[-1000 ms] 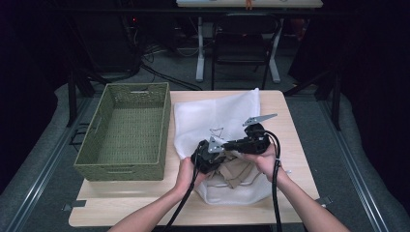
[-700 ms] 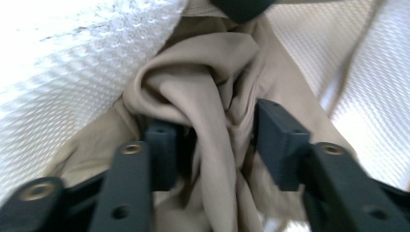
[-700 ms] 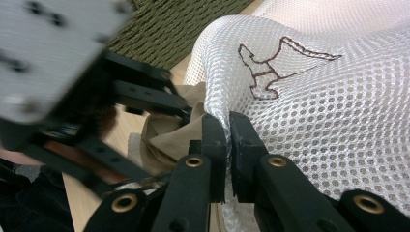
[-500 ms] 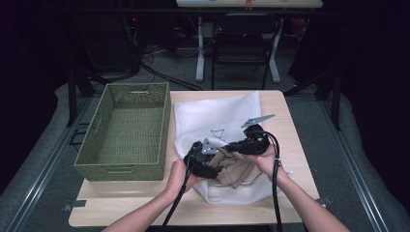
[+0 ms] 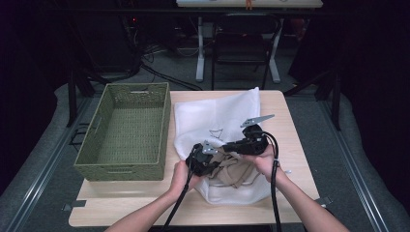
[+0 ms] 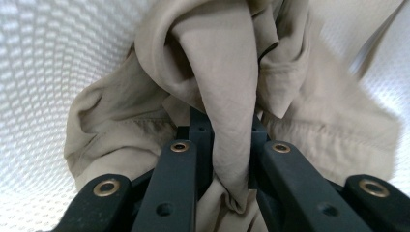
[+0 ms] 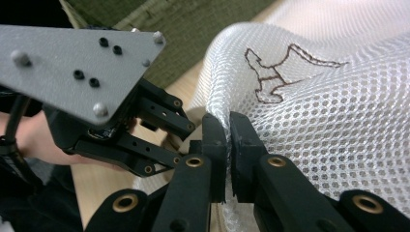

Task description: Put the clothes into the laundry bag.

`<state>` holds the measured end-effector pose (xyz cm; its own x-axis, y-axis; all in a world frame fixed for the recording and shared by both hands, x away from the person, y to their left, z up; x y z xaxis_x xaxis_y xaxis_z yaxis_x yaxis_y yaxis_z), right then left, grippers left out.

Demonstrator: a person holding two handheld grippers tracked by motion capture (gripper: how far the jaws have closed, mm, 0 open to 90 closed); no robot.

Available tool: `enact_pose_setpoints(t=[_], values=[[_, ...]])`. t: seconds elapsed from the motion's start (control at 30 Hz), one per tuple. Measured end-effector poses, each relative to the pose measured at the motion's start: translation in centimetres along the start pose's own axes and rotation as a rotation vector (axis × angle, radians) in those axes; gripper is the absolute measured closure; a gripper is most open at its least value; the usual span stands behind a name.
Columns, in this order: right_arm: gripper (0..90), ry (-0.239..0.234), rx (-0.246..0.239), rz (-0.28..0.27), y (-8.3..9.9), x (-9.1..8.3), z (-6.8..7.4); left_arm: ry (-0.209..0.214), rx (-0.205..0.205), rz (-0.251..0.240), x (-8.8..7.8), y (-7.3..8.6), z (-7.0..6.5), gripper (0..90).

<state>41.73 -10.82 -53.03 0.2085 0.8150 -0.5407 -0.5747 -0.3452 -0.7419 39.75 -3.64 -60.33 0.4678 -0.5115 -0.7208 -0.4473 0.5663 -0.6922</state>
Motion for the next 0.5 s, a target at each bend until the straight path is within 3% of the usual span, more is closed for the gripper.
enact_pose_setpoints(t=[0.13,0.2,0.23,0.3,0.37,0.5], values=[[87.0,-0.033,0.0,-0.054,-1.1,-0.8,0.6,0.024,-0.014,-0.08,-0.9,-1.9,-0.6,82.2],[86.9,-0.027,0.009,-0.046,-0.9,-0.8,0.4,0.041,0.0,-0.035,0.2,-1.4,-0.8,81.4],[86.9,-0.024,0.018,-0.038,-0.7,-0.6,0.2,0.052,-0.015,-0.009,1.0,-0.9,-0.8,79.9],[86.7,0.017,0.007,0.007,0.2,-0.1,-0.5,0.066,-0.003,0.026,1.8,0.0,-0.8,74.2],[86.6,0.023,0.012,0.036,0.8,0.2,-0.9,0.087,-0.004,0.027,1.3,0.1,-0.7,64.8],[86.4,0.029,0.004,0.03,0.6,0.0,-1.0,0.061,0.036,0.027,-1.2,-0.1,-0.2,47.5]])
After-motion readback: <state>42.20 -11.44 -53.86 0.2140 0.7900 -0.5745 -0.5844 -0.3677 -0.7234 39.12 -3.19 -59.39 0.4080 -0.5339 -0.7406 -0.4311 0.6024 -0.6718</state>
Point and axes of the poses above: each handheld gripper's, and its own axes: x roughly forward along the jaws, y roughly out of its underside, z roughly to its left, the point moved 10 cm from there along x, roughly forward along the jaws, and after that the axes turned 7 degrees about -y, right-handed, at the moved point
